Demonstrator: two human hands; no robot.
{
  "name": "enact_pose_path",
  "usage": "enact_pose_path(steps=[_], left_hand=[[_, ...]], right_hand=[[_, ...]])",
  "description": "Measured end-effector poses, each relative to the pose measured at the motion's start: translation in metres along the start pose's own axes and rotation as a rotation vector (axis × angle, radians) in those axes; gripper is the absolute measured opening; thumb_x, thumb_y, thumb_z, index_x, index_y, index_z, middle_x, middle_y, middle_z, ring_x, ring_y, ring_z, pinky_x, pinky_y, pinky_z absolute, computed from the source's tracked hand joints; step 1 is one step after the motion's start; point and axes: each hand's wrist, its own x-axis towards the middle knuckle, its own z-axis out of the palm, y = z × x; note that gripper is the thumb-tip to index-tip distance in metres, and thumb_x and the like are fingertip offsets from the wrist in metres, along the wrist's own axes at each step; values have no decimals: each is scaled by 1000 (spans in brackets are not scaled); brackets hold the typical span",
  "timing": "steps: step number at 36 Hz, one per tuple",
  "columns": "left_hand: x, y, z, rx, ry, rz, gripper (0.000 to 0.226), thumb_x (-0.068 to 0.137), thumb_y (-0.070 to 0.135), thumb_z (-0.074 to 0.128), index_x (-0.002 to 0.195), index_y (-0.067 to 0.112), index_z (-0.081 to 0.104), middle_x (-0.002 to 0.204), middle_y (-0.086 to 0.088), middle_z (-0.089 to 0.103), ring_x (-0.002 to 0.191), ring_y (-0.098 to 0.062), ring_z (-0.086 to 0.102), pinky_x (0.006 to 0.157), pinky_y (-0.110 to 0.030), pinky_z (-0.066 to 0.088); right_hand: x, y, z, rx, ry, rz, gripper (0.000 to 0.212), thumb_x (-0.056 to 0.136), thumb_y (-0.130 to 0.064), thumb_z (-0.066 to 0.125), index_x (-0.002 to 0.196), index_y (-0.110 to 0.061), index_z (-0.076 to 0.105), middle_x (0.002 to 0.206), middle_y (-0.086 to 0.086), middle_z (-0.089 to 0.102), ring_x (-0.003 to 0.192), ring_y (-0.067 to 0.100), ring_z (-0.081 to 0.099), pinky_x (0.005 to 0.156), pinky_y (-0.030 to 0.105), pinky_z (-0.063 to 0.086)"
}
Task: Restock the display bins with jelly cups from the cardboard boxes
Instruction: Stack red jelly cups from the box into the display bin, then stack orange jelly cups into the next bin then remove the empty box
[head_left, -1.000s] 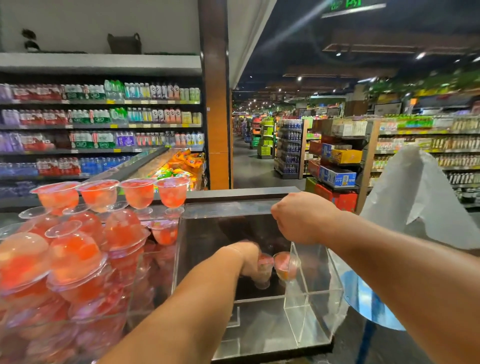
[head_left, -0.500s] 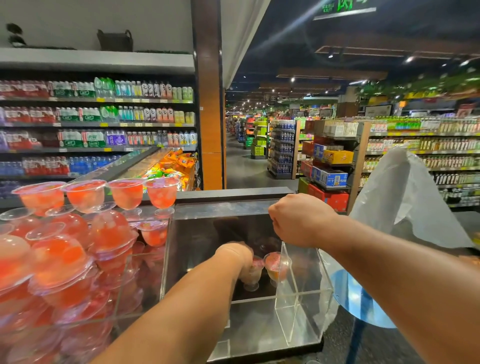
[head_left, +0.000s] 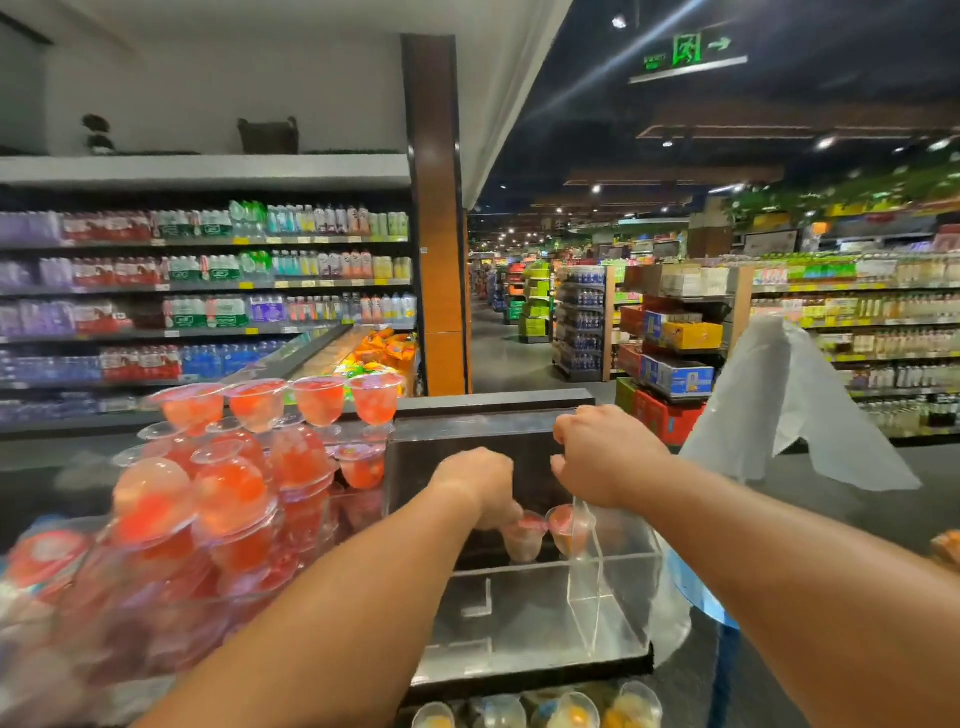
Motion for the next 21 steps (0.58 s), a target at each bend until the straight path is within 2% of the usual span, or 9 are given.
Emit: enact_pose_path(steps=[3,5,9,11,12,13,15,17,21], left_hand=[[-52,-3,-30,49,165,13,34,95,43,61,121,21,61,122,-4,63,110,-27,61,88,-41,52],[-90,-9,-47,76,183,-36,37,94,45,61,123,22,60,125,-3,62,114,-27,60,90,-40,51],[-163,-23,-62,52,189,-226,27,91,47,65,109,29,61,119,1,67,104,-24,63,81,-35,49],[-203,-22,-61,2,172,-295,24,91,44,65,113,38,59,114,4,67,101,-22,62,83,-33,49],[-222,-21,-59,-26,163,-337,20,91,43,64,109,40,58,109,4,66,97,-21,62,83,-32,50],[-242,-19,-56,-38,160,-384,15,90,44,65,102,35,60,106,3,68,94,-20,61,84,-34,51],[-274,-17,-49,-42,126,-472,23,87,47,66,95,25,64,105,-2,70,92,-22,61,85,-36,52],[-313,-14,-43,-62,92,-555,28,84,49,65,91,22,60,110,-3,69,97,-25,61,85,-34,51],[-388,-12,-34,-67,89,-715,46,80,60,59,109,24,63,120,-4,67,108,-29,63,88,-37,51]], right_hand=[[-13,-10,-7,59,-23,33,40,95,-44,52,128,-21,56,131,8,58,120,32,50,97,45,48],[-28,-20,-13,77,-24,22,43,96,-44,52,132,-21,54,134,9,57,122,33,49,96,45,47],[-65,-38,-18,102,-16,-73,39,92,-42,55,124,-21,59,130,9,59,120,34,51,95,45,45],[-87,-47,-21,108,-37,-140,41,92,-44,54,126,-21,57,133,10,57,124,36,48,97,46,43],[-98,-51,-22,114,-45,-174,44,92,-46,53,129,-22,55,134,10,56,125,35,47,99,46,41],[-109,-56,-25,125,-47,-203,47,92,-49,54,131,-22,54,134,9,55,126,35,46,100,47,41],[-129,-67,-29,149,-64,-253,47,90,-51,55,129,-24,55,132,8,56,125,34,46,101,48,40],[-154,-83,-33,173,-104,-314,48,89,-52,54,128,-25,55,131,8,57,125,35,45,102,49,38],[-204,-124,-38,222,-126,-445,60,86,-57,52,137,-26,51,139,10,53,130,38,44,106,52,35]])
